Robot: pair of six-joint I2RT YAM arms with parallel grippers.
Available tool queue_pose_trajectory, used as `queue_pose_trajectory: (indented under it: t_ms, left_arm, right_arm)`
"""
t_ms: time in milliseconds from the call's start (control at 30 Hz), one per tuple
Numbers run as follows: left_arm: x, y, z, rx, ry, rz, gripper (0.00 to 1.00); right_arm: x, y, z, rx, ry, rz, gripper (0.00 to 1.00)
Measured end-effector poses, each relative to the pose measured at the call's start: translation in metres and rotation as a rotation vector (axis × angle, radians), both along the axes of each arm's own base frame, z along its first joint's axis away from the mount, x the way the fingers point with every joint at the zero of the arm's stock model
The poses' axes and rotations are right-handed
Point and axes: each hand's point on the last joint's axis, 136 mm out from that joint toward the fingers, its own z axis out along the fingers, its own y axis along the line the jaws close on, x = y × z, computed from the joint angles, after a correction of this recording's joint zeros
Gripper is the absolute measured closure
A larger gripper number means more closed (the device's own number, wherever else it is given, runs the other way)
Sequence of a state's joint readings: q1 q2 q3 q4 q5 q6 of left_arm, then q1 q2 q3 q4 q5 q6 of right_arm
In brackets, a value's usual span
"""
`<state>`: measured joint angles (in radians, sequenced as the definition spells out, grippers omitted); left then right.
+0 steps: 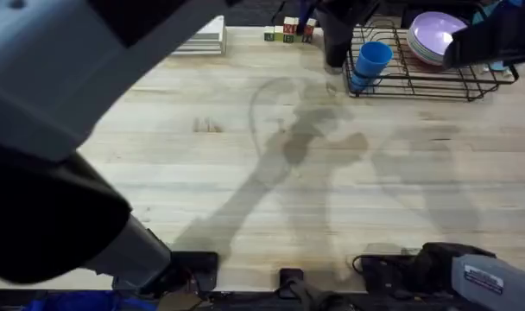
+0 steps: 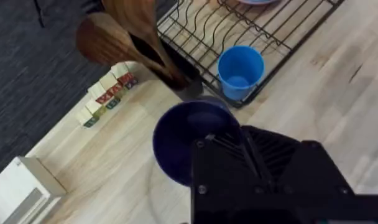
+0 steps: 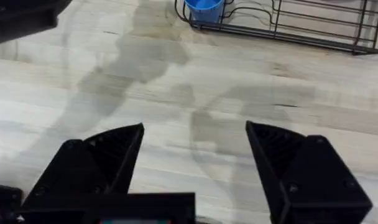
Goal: Pick up the cup on the table and put them onto the rack.
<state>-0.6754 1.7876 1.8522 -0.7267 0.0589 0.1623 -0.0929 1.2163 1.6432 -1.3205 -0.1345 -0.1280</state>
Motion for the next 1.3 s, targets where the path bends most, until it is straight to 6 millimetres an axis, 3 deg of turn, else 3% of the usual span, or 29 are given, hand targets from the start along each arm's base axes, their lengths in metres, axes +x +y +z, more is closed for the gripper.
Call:
queue_pose_trajectory:
  t_ms: [200, 400, 700, 833, 1100, 1300]
  left_arm:
    - [0.015, -0.015, -0.005, 0.001, -0.007, -0.009, 0.961]
    - [0.028, -0.045, -0.006, -0.003, -0.047, -0.051, 0.961]
    - [0.031, -0.082, 0.002, -0.06, -0.11, -0.116, 0.96]
    - [0.031, -0.088, 0.002, -0.066, -0.124, -0.13, 0.961]
    - [0.035, -0.095, -0.021, -0.04, -0.101, -0.142, 0.961]
    - [0.034, -0.101, -0.027, -0.051, -0.087, -0.167, 0.961]
  right_arm:
    - [0.0, 0.0, 0.0, 0.0, 0.001, 0.0, 0.008]
    - [-0.004, 0.0, -0.003, 0.002, 0.02, 0.0, 0.008]
    - [-0.005, 0.0, -0.004, 0.003, 0.027, 0.0, 0.008]
    - [-0.005, 0.001, -0.004, 0.003, 0.027, 0.0, 0.008]
    - [-0.006, 0.001, -0.004, 0.003, 0.027, 0.0, 0.008]
    - [-0.01, -0.001, -0.006, -0.003, 0.048, -0.005, 0.008]
